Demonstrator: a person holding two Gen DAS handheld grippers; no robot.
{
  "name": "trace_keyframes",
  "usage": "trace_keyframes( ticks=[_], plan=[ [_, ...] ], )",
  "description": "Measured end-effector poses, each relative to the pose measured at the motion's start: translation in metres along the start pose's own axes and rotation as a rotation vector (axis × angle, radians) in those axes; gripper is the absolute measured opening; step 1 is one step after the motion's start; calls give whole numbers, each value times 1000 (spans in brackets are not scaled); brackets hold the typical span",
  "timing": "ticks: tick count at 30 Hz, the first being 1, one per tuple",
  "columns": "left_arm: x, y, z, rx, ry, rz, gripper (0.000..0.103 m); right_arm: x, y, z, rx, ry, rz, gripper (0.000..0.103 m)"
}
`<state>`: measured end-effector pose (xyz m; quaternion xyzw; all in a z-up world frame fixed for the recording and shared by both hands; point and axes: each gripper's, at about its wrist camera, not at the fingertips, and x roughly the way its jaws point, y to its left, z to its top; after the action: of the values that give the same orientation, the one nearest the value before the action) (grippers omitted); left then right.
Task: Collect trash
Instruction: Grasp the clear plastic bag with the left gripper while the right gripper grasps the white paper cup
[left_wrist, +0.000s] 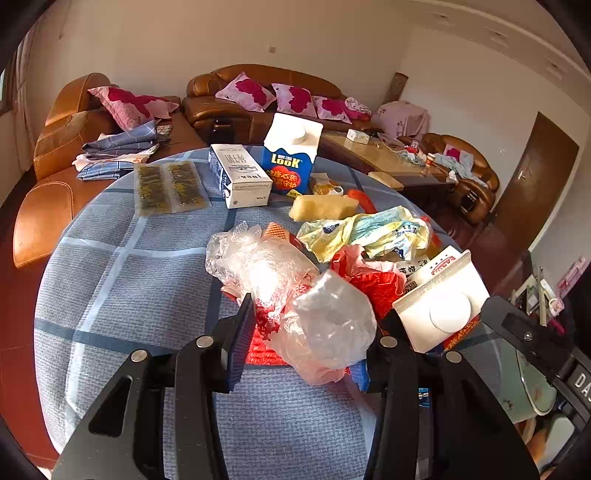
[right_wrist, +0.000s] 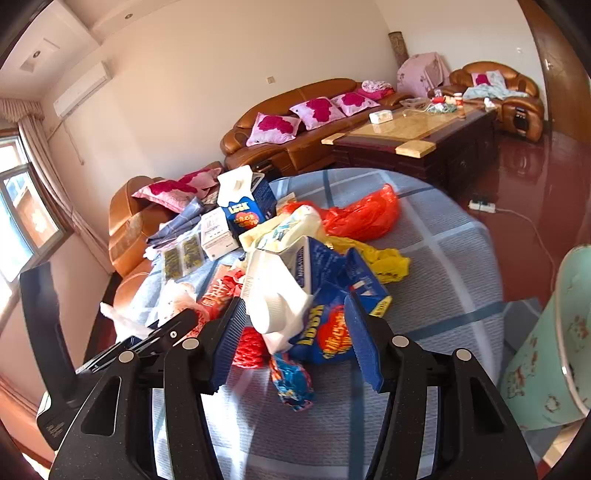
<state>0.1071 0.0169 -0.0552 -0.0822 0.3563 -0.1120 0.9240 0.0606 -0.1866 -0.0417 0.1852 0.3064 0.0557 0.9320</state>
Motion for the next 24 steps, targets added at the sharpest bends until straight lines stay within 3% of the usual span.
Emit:
trace_keyframes(
  ticks=[11, 13, 14, 24],
  plan=[
    [-40, 26, 11, -54, -84, 21, 45, 38, 12, 1, -3, 52, -10, 57],
    [-39, 26, 9, -52, -78, 25, 45, 46, 10, -2, 0, 71, -18, 47],
    [-38, 25, 8, -52, -74, 25, 45, 49, 10, -3, -2, 77, -13, 46],
    [-39, 21, 3, -47, -69, 36, 45, 13, 13, 0, -54, -22, -5, 43]
  ],
)
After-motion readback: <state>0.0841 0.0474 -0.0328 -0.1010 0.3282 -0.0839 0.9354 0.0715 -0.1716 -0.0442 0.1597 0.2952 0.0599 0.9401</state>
